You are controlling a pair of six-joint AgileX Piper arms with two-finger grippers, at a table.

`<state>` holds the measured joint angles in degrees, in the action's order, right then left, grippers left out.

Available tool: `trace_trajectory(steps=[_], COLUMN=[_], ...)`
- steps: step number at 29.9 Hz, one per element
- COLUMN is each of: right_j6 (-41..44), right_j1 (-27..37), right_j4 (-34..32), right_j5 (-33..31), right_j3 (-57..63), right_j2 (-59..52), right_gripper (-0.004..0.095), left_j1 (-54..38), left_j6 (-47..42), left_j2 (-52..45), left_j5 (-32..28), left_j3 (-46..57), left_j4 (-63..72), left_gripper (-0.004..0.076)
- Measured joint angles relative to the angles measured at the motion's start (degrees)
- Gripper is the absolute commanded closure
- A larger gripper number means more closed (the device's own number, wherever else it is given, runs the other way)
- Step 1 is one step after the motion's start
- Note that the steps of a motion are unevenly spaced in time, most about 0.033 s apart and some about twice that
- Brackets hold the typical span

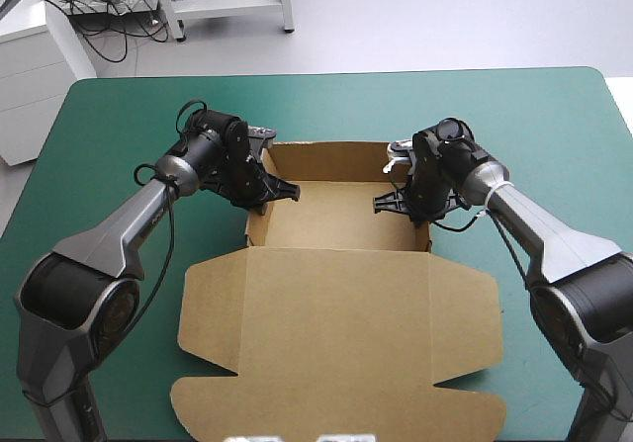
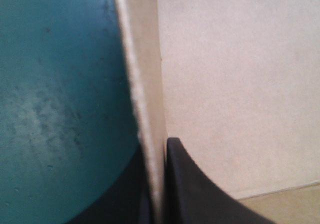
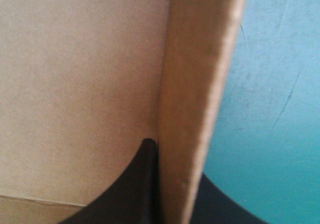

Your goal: Fold the box

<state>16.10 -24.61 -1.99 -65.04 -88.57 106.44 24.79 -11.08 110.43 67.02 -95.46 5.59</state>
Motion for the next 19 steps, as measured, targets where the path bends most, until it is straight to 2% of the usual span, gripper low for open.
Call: trace_trajectory(steps=[4,12,14,19], right_j6=[-0.62,-1.27,-1.21,1.75], right_j1=[-0.06,-0.42,-0.42,-0.42], right_j4=[-1.31,-3.88,-4.79,-5.81], right_j5=[-1.92,-3.02,-3.39,-3.90], right_j3=[-1.50,-3.99,-4.14,-4.30], right_j2=[0.15,0.29,0.78,2.91], right_gripper=[0.0713,0.0358,0.0320,0.0319], left_j1=[0.00,0.11,0.11,0.11], left_j6=[2.65,5.25,5.25,5.44], left_j2=[0.00,2.12,2.12,2.12], left_j5=[0.05,-0.53,-0.60,-0.65], left_j3=[0.00,0.11,0.11,0.11], left_j4=[-0.17,-0.01,-0.08,-0.60], left_gripper=[0.0588,0.0276,0.0248,0.0248])
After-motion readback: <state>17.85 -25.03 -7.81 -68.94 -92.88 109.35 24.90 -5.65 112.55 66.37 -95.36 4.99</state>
